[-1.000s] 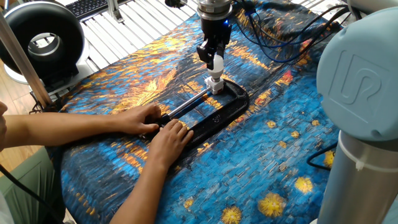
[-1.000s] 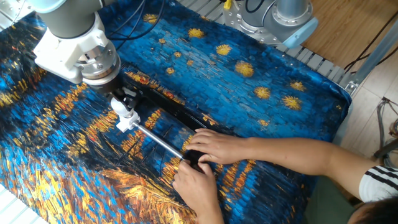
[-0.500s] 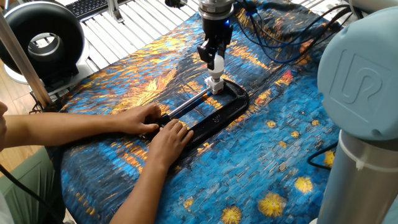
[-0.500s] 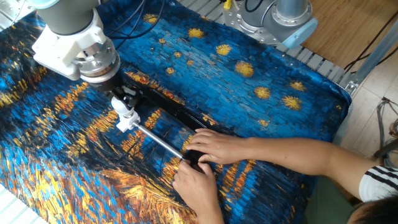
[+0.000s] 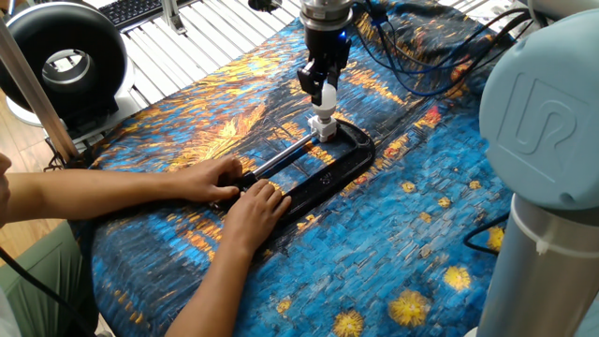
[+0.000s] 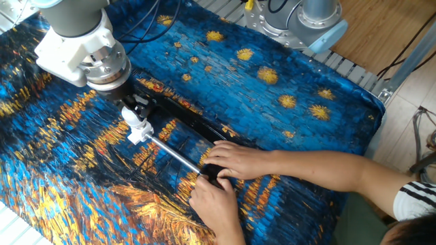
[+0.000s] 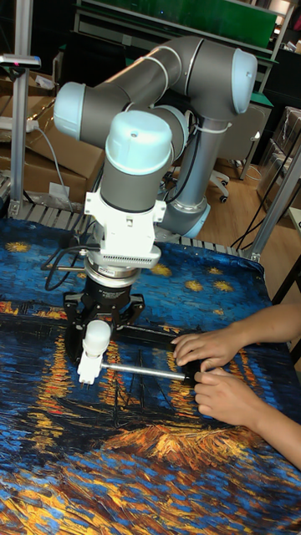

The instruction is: Install the light bulb by rotating it

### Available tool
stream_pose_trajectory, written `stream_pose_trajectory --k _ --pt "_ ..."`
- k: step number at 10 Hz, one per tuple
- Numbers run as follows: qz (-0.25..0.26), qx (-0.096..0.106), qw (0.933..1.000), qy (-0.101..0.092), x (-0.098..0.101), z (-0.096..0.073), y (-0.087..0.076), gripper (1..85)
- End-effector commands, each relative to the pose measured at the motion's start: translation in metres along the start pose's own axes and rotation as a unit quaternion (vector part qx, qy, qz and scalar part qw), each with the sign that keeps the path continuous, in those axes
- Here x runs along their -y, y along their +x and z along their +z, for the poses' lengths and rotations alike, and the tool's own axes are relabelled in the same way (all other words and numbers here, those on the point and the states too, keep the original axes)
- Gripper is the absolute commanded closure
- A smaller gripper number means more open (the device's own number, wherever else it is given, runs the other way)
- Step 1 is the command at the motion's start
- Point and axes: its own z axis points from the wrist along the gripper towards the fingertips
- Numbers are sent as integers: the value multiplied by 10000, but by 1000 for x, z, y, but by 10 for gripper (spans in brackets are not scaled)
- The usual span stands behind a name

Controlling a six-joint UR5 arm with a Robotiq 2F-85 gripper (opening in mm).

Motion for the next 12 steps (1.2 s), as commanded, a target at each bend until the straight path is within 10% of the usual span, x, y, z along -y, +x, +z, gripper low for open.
stream_pose_trajectory --k 1,8,12 --pt "327 84 9994 -74 -2 0 -4 787" --pt "826 240 9961 -187 -7 0 -9 777" --pt "683 340 9966 -312 4 4 -5 610"
